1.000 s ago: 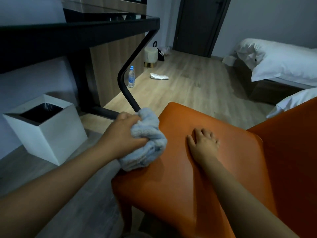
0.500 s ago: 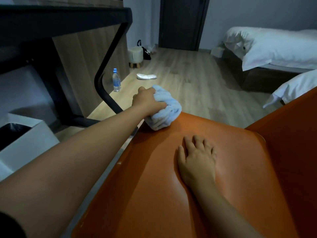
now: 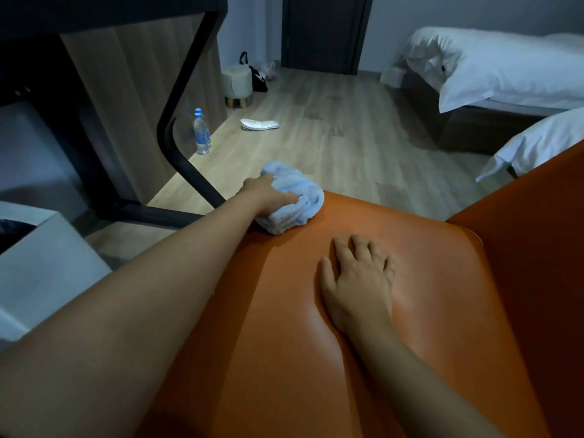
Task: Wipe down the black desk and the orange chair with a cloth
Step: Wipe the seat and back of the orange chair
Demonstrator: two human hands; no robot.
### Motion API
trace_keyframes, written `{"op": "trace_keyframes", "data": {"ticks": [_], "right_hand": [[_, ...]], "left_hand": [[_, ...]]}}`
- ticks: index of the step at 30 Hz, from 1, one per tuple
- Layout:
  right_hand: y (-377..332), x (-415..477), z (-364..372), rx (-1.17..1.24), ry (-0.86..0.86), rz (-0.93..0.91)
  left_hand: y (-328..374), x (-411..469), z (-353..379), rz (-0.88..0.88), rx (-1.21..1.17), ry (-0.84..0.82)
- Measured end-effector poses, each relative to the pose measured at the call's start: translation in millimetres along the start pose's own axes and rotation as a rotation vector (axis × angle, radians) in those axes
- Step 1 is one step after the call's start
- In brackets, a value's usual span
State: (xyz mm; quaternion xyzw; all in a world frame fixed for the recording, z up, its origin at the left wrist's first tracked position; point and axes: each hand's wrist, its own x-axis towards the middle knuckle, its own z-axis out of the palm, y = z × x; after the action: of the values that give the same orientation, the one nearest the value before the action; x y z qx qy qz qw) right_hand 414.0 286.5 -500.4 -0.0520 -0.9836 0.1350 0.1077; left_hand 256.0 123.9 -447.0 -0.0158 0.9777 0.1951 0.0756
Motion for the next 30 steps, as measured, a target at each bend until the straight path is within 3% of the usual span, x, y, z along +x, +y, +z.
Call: {"op": "trace_keyframes", "data": {"ticks": [4, 8, 18, 25, 30], "right_hand": [[-0.3, -0.2, -0.2, -0.006, -0.008, -0.002], [0.0, 0.5, -0.9, -0.018, -0.014, 0.007], [-1.3, -3.2, -7.5, 0.015, -0.026, -0.006], [0.2, -6.0, -12.0, 0.002, -0.054, -0.031], [5.0, -8.6, -13.3, 0.004, -0.066, -0.048]], "left_hand": [[-27.0, -27.0, 6.3, -0.076, -0.281, 0.029], [-42.2, -47.0, 8.7, -0.029, -0.136, -0.043], [-70.7, -133.0, 9.6, -0.011, -0.124, -0.055], [-87.0, -224.1, 4.0, -0.242, -0.297, -0.030], [-89.2, -273.4, 5.6, -0.310, -0.386, -0.007]]}}
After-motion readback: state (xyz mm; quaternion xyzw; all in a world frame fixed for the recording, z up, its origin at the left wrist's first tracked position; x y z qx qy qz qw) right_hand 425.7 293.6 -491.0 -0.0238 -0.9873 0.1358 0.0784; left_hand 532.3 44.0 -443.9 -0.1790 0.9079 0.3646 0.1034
